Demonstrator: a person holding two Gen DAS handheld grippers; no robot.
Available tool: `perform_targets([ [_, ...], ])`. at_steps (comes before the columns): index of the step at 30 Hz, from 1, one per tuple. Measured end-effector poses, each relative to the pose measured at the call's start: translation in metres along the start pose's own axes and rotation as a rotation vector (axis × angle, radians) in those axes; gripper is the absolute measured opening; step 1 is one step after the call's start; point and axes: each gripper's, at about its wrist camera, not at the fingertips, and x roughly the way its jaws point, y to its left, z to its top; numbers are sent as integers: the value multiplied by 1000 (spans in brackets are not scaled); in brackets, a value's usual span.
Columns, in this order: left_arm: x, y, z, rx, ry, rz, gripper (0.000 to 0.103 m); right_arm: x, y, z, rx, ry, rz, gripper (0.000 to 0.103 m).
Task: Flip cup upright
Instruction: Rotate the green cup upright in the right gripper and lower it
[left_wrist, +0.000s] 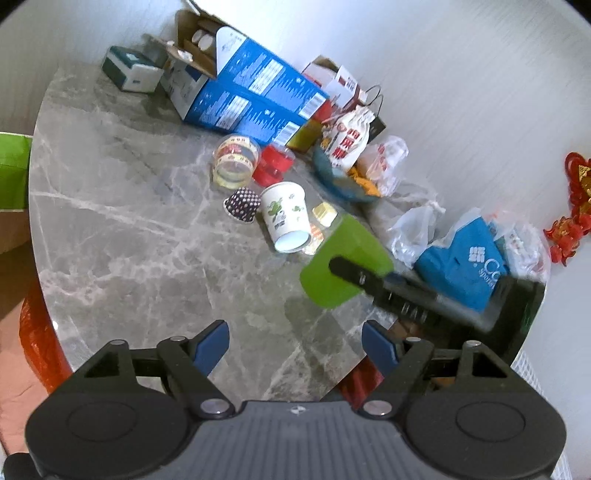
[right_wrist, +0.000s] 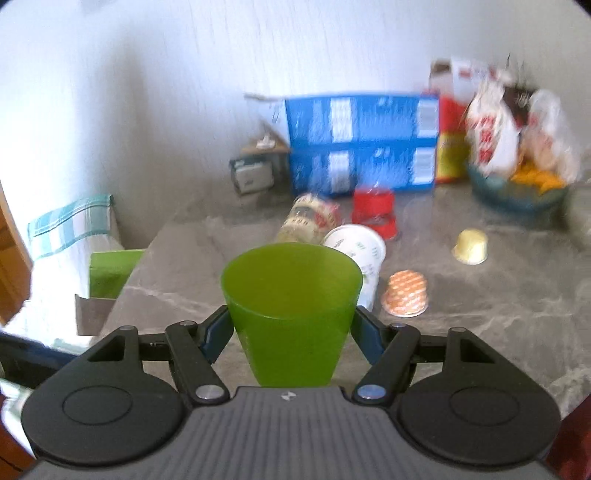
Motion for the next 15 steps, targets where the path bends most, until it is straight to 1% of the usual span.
perform_targets([
  [3, -1, -5, -4, 12, -37, -4, 81, -5, 6, -17, -71, -88, -25, 71],
  [5, 0, -8, -6, 14, -59, -9, 81, -3, 9, -21, -82, -121, -19, 71],
  [7, 0, -9, -7, 10, -75, -13, 81, 5, 6, -27, -70, -136, 2, 71],
  [8, 1, -10, -7, 7, -82, -13, 81, 8, 4, -31, -71, -157, 17, 71],
  [10, -1, -10, -8, 6, -95, -2, 81, 13, 3, -37, -81, -177, 5, 71],
  [12, -2, -10, -10, 6, -107, 9, 81, 14, 0, -44, -57, -184, 23, 71],
  [15, -4, -11, -13, 4, -130, 6, 81, 11, 4, -52, -85, -222, 25, 71],
])
